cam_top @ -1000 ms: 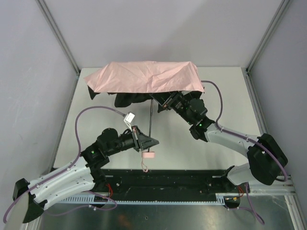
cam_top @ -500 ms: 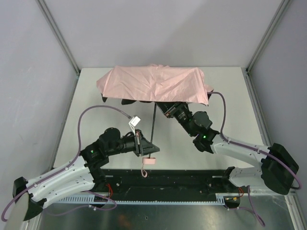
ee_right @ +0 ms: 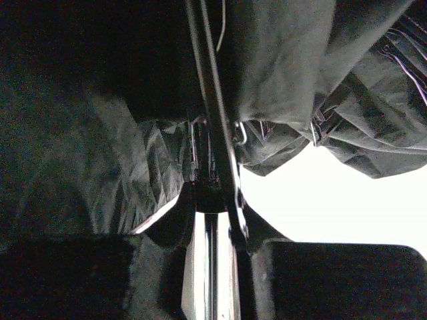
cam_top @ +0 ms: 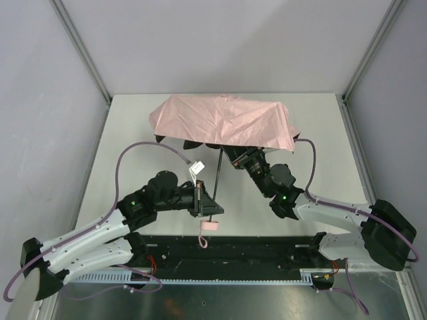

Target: Put away the umbrella

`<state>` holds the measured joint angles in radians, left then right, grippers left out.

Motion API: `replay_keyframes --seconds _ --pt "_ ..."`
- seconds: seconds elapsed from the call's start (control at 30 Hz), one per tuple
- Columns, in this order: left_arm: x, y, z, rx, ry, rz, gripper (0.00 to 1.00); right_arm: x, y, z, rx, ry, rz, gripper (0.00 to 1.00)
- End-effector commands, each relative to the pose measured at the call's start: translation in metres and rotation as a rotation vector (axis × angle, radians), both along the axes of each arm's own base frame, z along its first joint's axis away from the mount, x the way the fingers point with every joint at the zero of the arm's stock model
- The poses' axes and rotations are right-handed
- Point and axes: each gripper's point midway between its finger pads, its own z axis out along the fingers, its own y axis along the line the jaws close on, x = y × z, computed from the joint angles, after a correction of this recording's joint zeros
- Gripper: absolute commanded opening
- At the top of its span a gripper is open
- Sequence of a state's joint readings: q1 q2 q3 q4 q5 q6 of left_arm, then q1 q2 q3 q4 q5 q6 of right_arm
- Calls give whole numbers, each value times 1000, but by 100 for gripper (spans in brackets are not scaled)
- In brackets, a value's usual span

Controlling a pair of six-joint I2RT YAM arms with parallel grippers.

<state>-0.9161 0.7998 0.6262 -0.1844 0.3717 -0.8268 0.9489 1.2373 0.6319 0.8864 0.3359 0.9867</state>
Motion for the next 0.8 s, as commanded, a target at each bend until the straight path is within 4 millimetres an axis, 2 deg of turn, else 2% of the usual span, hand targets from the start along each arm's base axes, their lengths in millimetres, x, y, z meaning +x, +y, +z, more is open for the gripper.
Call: replay_keyframes --seconds 0.0,0.23,0.37,0.5,0.6,0.67,0.77 --pt "85 4 133 -302 -343 309 0 -83 45 -36 -96 24 378 0" --pt "109 4 172 -323 -458 326 0 -92 32 -47 -66 44 384 0" --pt "123 2 177 -319 -497 366 0 -92 30 -49 -58 52 385 0" --pt "122 1 178 -354 -501 361 0 -90 28 -57 -57 63 380 0" --pt "104 -4 171 -375 -478 277 0 -66 9 -54 -68 46 318 0" --pt "90 -6 152 -370 -445 232 0 -49 -3 -42 -61 14 305 0" --pt "75 -5 124 -349 -408 188 0 -40 -7 -18 -32 -66 303 0"
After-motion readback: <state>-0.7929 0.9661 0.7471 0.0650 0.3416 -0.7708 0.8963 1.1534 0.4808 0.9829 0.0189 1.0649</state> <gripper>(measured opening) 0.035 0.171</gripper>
